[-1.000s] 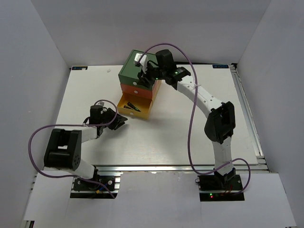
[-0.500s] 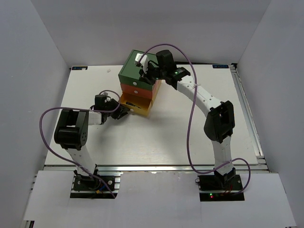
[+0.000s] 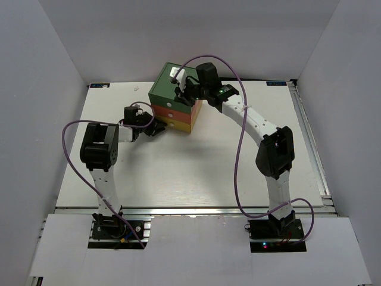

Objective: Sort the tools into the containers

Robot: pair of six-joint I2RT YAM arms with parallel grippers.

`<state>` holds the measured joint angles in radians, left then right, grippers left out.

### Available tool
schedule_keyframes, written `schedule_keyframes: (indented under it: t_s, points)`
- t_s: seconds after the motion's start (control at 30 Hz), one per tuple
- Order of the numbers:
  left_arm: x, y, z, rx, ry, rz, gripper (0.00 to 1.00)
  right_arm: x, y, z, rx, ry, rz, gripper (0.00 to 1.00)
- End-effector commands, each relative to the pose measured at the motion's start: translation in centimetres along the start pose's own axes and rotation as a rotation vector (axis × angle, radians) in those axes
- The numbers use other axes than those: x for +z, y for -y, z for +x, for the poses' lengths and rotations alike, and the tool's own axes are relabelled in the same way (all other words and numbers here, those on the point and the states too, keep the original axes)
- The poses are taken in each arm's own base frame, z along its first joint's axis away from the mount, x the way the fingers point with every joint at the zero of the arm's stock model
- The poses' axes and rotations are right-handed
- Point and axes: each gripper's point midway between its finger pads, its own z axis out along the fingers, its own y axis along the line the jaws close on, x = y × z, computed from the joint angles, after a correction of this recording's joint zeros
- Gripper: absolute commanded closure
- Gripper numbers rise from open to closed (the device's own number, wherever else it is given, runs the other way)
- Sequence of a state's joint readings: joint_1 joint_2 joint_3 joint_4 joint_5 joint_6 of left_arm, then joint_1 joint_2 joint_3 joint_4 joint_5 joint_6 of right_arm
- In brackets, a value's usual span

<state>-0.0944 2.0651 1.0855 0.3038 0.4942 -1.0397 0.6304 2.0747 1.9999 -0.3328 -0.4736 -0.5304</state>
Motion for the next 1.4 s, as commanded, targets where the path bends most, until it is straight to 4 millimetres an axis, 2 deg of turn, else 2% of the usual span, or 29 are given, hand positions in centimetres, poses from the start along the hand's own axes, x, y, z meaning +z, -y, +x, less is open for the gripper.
schedule_keyframes:
  t_s: [0.0, 0.07, 0.17, 0.27, 0.3, 0.37, 0.4, 0.47, 0.53, 0.57, 0.6, 0.63, 0.67, 0.73, 0.77, 0.8, 0.83, 0.87, 0.9, 0.93, 0.97, 1.0, 1.03, 1.07, 1.13, 1.23, 1.37]
  points:
    - [0.7, 2.9, -1.5, 0.003, 0.007, 0.076, 0.61, -0.5, -1.5, 1.5, 0.046, -0.054, -0.04, 0.87]
    - [0.9, 3.5, -1.7, 0.01, 0.005, 0.089, 0.6, -0.6, -1.5, 1.4, 0.045, -0.053, -0.04, 0.86]
    - [0.5, 3.8, -1.7, 0.025, 0.008, 0.097, 0.6, -1.2, -1.3, 0.1, 0.032, -0.031, -0.032, 0.83]
    - [-0.6, 4.0, -1.4, 0.041, 0.018, 0.097, 0.56, -2.1, -0.8, -1.5, 0.014, -0.002, -0.016, 0.78]
    - [-0.9, 3.4, -0.9, 0.037, 0.015, 0.084, 0.54, -2.7, -0.7, -2.4, 0.005, 0.013, -0.007, 0.76]
    - [-2.2, 4.4, -0.9, 0.064, 0.035, 0.1, 0.51, -3.5, -0.3, -3.1, 0.003, 0.031, 0.007, 0.68]
    - [-2.6, 3.9, -0.5, 0.064, 0.036, 0.088, 0.47, -4.3, -0.1, -4.1, -0.006, 0.05, 0.018, 0.65]
    - [-4.3, 5.3, -0.7, 0.098, 0.067, 0.111, 0.43, -5.3, 0.5, -4.9, -0.004, 0.067, 0.036, 0.57]
    - [-5.5, 4.8, -0.2, 0.118, 0.081, 0.101, 0.36, -6.8, 0.8, -6.3, -0.014, 0.094, 0.056, 0.48]
    - [-6.9, 6.0, -0.6, 0.14, 0.109, 0.126, 0.34, -8.1, 1.3, -7.1, -0.021, 0.109, 0.077, 0.46]
    - [-7.6, 6.2, -0.5, 0.168, 0.119, 0.131, 0.32, -8.7, 1.2, -7.3, -0.021, 0.113, 0.079, 0.43]
    - [-8.3, 5.6, -0.2, 0.168, 0.128, 0.113, 0.27, -9.4, 1.4, -7.5, -0.023, 0.117, 0.088, 0.39]
    - [-10.0, 7.0, -0.5, 0.2, 0.162, 0.142, 0.25, -10.9, 1.6, -8.3, -0.032, 0.131, 0.106, 0.37]
    - [-11.6, 7.5, -0.3, 0.267, 0.18, 0.154, 0.2, -11.9, 1.0, -7.6, -0.018, 0.119, 0.089, 0.3]
    - [-13.2, 8.6, -0.1, 0.323, 0.205, 0.181, 0.17, -13.6, 1.1, -8.2, -0.028, 0.133, 0.106, 0.27]
    - [-13.9, 9.0, 0.1, 0.345, 0.212, 0.187, 0.15, -13.8, 0.5, -7.0, -0.011, 0.117, 0.084, 0.23]
    - [-14.6, 8.9, 0.4, 0.38, 0.214, 0.172, 0.12, -14.8, 0.8, -6.2, -0.002, 0.109, 0.097, 0.11]
    - [-16.2, 10.1, 0.5, 0.439, 0.247, 0.193, 0.1, -16.4, 0.6, -6.7, -0.017, 0.12, 0.115, 0.11]
    - [-17.0, 10.6, 0.7, 0.468, 0.255, 0.205, 0.08, -17.2, 0.5, -6.2, -0.025, 0.113, 0.127, 0.11]
    - [-17.8, 10.9, 1.1, 0.485, 0.258, 0.209, 0.07, -17.6, 0.8, -4.0, 0.007, 0.086, 0.146, 0.11]
    - [-18.6, 11.3, 1.3, 0.546, 0.267, 0.218, 0.05, -19.3, 0.6, -4.6, 0.0, 0.103, 0.183, 0.11]
    - [-20.2, 12.7, 1.8, 0.587, 0.29, 0.257, 0.04, -20.3, 1.1, -3.8, 0.047, 0.091, 0.241, 0.1]
    - [-20.9, 13.1, 2.2, 0.605, 0.289, 0.266, 0.04, -20.5, 1.3, -1.0, 0.112, 0.05, 0.284, 0.11]
    - [-21.7, 13.7, 2.5, 0.664, 0.292, 0.287, 0.02, -22.5, 2.6, -1.3, 0.114, 0.055, 0.408, 0.11]
    - [-23.5, 15.0, 3.4, 0.724, 0.305, 0.331, 0.02, -24.0, 2.7, 0.0, 0.137, 0.04, 0.457, 0.11]
    - [-25.4, 16.1, 4.6, 0.788, 0.304, 0.379, 0.02, -25.2, 2.1, 1.2, 0.198, 0.016, 0.448, 0.11]
    - [-27.0, 16.8, 5.9, 0.819, 0.31, 0.429, 0.02, -25.4, 1.2, 3.8, 0.321, -0.044, 0.466, 0.11]
